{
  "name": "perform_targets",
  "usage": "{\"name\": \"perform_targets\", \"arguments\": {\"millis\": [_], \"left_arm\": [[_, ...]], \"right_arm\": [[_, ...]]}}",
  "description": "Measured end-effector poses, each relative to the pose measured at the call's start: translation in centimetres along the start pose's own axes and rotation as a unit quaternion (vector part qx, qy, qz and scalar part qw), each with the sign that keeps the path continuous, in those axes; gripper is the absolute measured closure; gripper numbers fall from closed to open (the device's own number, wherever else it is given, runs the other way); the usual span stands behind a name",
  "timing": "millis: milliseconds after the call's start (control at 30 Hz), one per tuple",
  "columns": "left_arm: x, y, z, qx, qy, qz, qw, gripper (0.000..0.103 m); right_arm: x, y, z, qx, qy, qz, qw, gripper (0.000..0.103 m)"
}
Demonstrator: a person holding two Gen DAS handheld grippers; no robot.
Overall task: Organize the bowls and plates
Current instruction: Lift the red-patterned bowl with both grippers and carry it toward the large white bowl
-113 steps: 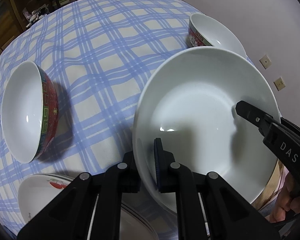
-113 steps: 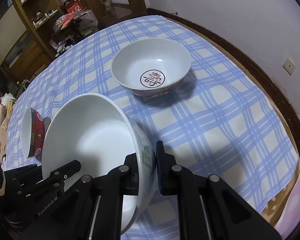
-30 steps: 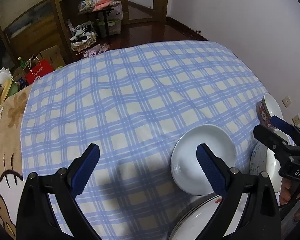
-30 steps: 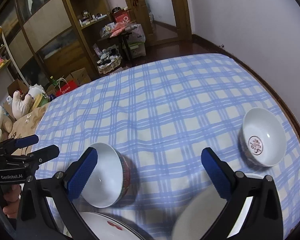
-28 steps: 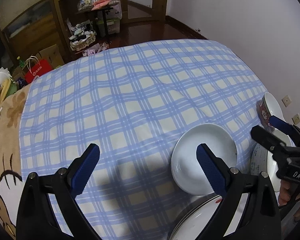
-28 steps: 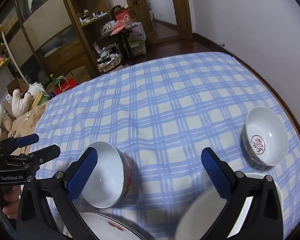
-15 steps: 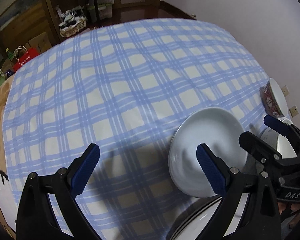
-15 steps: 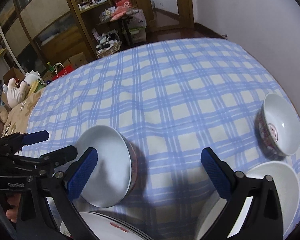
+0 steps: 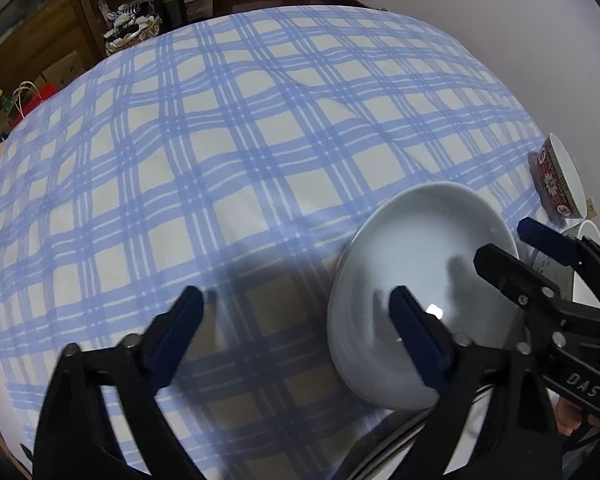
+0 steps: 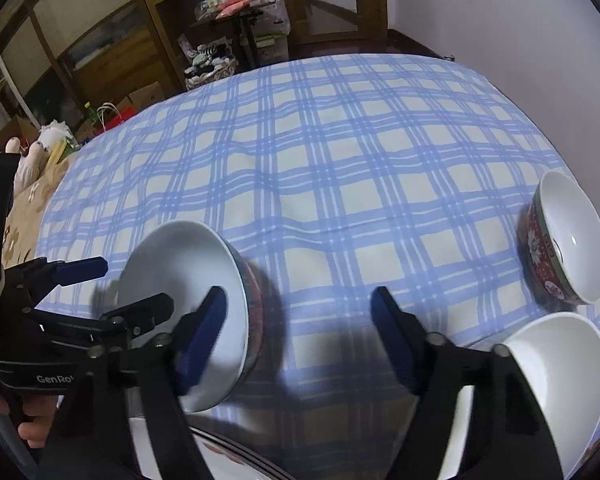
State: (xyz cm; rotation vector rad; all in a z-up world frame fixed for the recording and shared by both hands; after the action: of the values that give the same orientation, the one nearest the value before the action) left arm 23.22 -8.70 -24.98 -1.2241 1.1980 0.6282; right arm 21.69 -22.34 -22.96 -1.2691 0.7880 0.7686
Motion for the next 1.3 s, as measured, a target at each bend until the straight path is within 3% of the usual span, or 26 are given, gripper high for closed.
{"name": "perform_targets", "arguments": {"millis": [167, 333, 433, 500, 633, 967, 1133, 1200, 1267, 1300], "left_arm": [[0.8, 0.4, -0.5, -0.008, 0.017, 0.013, 0.9997, 0.043], [1.0, 0.5, -0.8, -0.006, 0.018, 0.016, 0.9997, 0.052], [1.0, 0.4, -0.7, -0.011, 0.021, 0.013, 0.9996, 0.057], [1.0, 0.3, -0.7, -0.021, 0.027, 0.011, 0.9993, 0.059], [1.0, 0.4, -0.6, -0.032, 0.032, 0.012, 0.9989, 0.060], [1.1, 0.4, -1.0, -0.042, 0.038, 0.010, 0.9983, 0.060], [1.1, 0.5, -0.9, -0.045, 0.038, 0.004, 0.9983, 0.060], [0.9, 0.5, -1.0, -0.045, 0.045, -0.001, 0.9980, 0.068], [0.8, 0.4, -1.6, -0.050, 0.061, -0.004, 0.9969, 0.082], [0.7, 0.4, -1.6, -0.055, 0.063, -0.005, 0.9965, 0.082]], "right_arm": [[-0.3, -0.2, -0.3, 0.003, -0.003, 0.001, 1.000, 0.036], [-0.9, -0.6, -0.3, -0.003, 0.001, -0.010, 1.000, 0.037], [-1.0, -0.7, 0.3, -0.013, -0.008, -0.012, 1.000, 0.050], [-0.8, -0.6, 0.9, -0.021, -0.022, -0.007, 0.999, 0.069], [-0.1, -0.3, 1.6, -0.024, -0.033, 0.011, 0.999, 0.079], [2.8, 2.1, 2.2, 0.009, -0.063, 0.055, 0.996, 0.079], [3.1, 2.6, 2.6, 0.021, -0.074, 0.049, 0.996, 0.081], [3.1, 2.4, 2.8, 0.024, -0.079, 0.047, 0.995, 0.086], [3.1, 2.4, 3.0, 0.021, -0.079, 0.048, 0.996, 0.087], [3.1, 2.4, 3.0, 0.023, -0.080, 0.049, 0.995, 0.087]]}}
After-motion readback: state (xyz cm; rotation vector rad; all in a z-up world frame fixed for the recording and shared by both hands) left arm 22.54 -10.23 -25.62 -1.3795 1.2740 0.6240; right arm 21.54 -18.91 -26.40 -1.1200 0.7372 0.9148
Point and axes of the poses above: each gripper's, at about its wrist camera, not at the fingertips, and x roughly the way its jaws point, z to its left, y to its underside, the point moved 10 cm from there along x, roughly the way its jaws point, and after that the axes turned 2 degrees about -z, right-handed, at the moved point
